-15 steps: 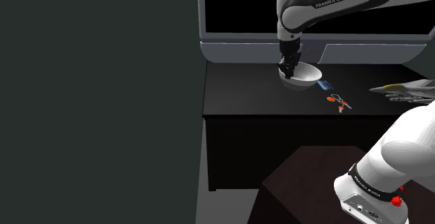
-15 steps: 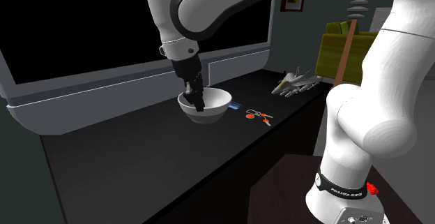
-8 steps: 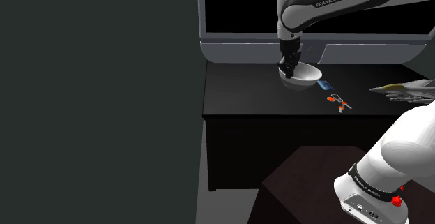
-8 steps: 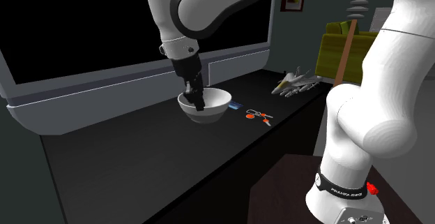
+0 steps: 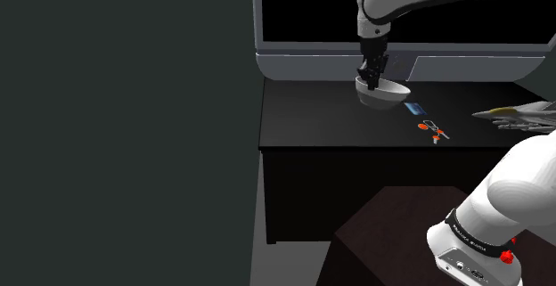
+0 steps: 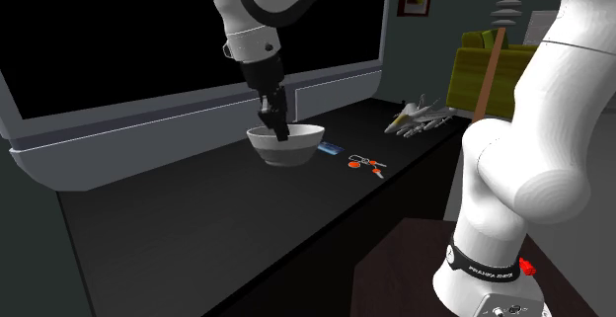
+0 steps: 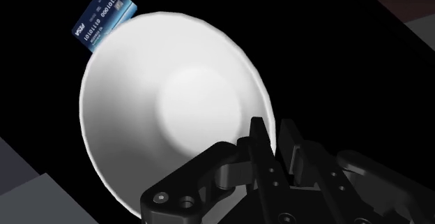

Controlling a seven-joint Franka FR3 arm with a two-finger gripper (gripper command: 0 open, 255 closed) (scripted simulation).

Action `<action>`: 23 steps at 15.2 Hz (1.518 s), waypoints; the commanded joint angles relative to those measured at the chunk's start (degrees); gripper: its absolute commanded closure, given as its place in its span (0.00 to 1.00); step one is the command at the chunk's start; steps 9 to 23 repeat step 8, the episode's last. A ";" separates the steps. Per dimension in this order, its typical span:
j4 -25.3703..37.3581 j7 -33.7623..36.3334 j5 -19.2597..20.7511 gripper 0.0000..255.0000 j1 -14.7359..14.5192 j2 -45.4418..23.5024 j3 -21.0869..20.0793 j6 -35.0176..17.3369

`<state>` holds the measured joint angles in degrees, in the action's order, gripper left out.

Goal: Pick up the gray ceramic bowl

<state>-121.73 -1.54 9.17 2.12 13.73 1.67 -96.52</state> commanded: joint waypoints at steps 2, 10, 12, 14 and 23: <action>2.18 -0.38 -0.03 1.00 0.01 0.32 -0.02 2.46; 5.24 -0.79 -0.09 1.00 -0.01 0.44 -0.10 5.61; 5.24 -0.79 -0.09 1.00 -0.01 0.44 -0.10 5.61; 5.24 -0.79 -0.09 1.00 -0.01 0.44 -0.10 5.61; 5.24 -0.79 -0.09 1.00 -0.01 0.44 -0.10 5.61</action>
